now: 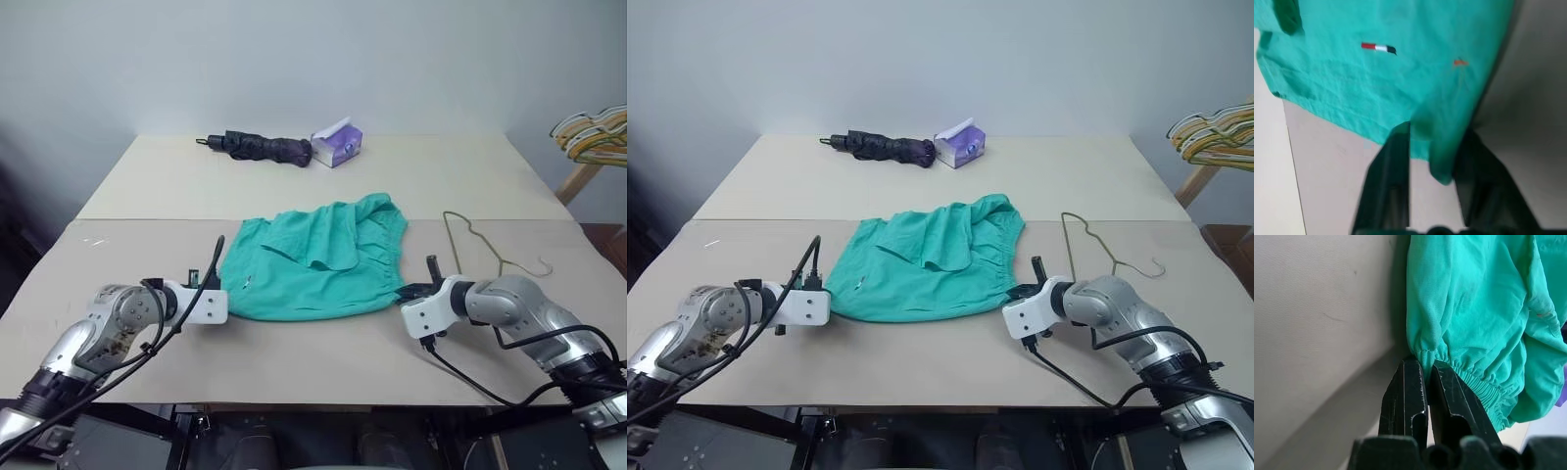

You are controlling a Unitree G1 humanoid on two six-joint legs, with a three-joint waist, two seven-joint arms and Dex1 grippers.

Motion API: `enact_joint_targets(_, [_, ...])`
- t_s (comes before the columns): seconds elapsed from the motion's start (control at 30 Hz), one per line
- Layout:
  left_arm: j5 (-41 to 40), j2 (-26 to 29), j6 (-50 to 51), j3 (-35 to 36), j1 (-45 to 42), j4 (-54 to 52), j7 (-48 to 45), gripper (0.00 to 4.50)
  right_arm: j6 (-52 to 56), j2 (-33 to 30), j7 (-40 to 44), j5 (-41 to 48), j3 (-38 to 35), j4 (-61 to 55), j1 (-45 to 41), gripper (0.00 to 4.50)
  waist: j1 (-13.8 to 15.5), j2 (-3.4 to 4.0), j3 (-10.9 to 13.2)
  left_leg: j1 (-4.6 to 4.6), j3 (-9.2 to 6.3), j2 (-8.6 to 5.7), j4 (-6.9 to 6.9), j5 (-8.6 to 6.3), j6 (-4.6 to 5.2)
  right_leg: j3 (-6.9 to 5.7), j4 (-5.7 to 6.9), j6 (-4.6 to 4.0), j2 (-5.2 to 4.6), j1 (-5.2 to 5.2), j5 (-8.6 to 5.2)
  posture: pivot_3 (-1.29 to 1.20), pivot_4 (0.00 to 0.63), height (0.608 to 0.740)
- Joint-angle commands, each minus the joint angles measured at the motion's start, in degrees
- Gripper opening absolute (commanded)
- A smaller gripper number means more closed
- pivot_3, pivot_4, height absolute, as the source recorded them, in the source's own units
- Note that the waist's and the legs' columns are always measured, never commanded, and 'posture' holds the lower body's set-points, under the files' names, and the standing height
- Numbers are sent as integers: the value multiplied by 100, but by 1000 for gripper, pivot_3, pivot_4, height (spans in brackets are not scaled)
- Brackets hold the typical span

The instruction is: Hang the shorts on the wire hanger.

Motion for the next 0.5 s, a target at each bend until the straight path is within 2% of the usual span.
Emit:
enact_joint_targets(0.03, [59,-6,-131,-23,-247,269,23,17,35,-17,-31,132,-212,-152,-89,0,1,-5,3,-2,0,0,1,0,0,0,0,0,0,-2,0,-22,72,740])
enact_joint_targets(0.13, [-67,51,-338,-14,-383,411,-105,17,-104,-63,-67,141,-225,-137,-118,0,1,-10,6,-6,0,0,1,0,0,-1,-2,1,0,-3,1,-22,73,740])
enact_joint_targets(0.27, [-852,470,-595,140,-420,234,-1130,17,-727,-390,149,511,-281,-219,-192,0,-1,-22,18,-20,0,0,1,0,0,-1,-3,1,0,-15,1,-21,74,740])
enact_joint_targets(0.37, [-1721,1008,-683,372,-419,-68,-2091,17,-1206,-923,936,1722,-303,-467,-174,0,-10,-29,51,-25,1,2,0,-1,0,-1,-3,1,0,-19,1,-19,75,740])
enact_joint_targets(0.5, [-2278,1287,-907,480,-575,-5,-2710,17,-816,-1367,2086,3281,-279,-859,-147,0,-12,-31,72,-16,2,4,0,-1,2,0,-4,-1,0,-8,1,-13,77,740])
